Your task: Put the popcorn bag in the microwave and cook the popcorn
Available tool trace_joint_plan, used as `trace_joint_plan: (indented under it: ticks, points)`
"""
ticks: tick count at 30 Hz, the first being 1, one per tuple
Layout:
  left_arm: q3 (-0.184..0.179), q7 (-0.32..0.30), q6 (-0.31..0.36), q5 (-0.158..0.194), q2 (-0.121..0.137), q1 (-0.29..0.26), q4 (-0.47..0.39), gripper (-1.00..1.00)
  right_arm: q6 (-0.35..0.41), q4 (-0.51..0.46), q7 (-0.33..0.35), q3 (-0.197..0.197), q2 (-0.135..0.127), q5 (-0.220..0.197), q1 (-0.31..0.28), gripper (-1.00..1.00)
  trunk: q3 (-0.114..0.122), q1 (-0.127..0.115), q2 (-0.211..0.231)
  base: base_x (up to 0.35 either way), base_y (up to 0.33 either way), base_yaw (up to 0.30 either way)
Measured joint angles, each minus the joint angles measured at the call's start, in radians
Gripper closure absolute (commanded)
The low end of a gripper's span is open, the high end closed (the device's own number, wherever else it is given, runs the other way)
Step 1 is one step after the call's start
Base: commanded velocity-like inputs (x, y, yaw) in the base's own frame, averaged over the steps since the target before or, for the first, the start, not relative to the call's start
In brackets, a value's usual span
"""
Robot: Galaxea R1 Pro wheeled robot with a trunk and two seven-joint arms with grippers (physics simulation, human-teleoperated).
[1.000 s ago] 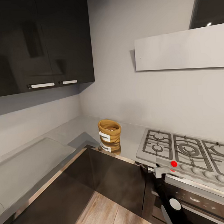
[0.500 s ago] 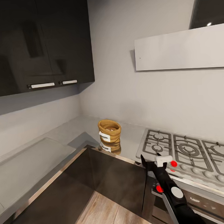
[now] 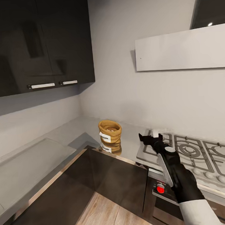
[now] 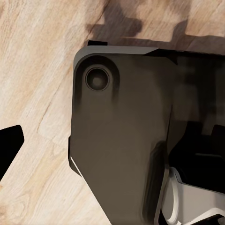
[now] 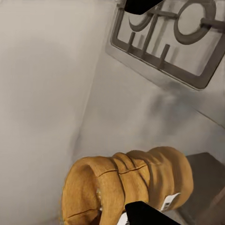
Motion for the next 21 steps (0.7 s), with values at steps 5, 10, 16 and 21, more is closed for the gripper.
trace_joint_plan:
  ticks: [5,10,16,21]
  points:
    - [0.0,0.0,0.0,0.0,0.0,0.0,0.0,-1.0,0.282,0.029,-0.002,0.0,0.0,0.0,-0.147,-1.0,0.0,0.0,0.0,0.0,0.0,0.0]
    - [0.0,-0.001,0.0,0.0,0.0,0.0,0.0,-1.0,0.385,0.05,-0.001,0.0,0.0,0.0,-0.196,-1.0,0.0,0.0,0.0,0.0,0.0,0.0]
    - [0.0,-0.001,0.0,0.0,-0.001,0.0,0.0,-1.0,0.397,0.043,0.0,-0.017,0.0,0.0,-0.199,-1.0,0.0,0.0,0.0,0.0,0.0,0.017]
    - [0.0,-0.001,0.0,0.0,0.0,0.0,-0.001,-1.0,0.398,0.042,0.003,-0.084,0.0,-0.001,-0.199,-1.0,0.0,0.0,0.0,0.0,0.0,0.214]
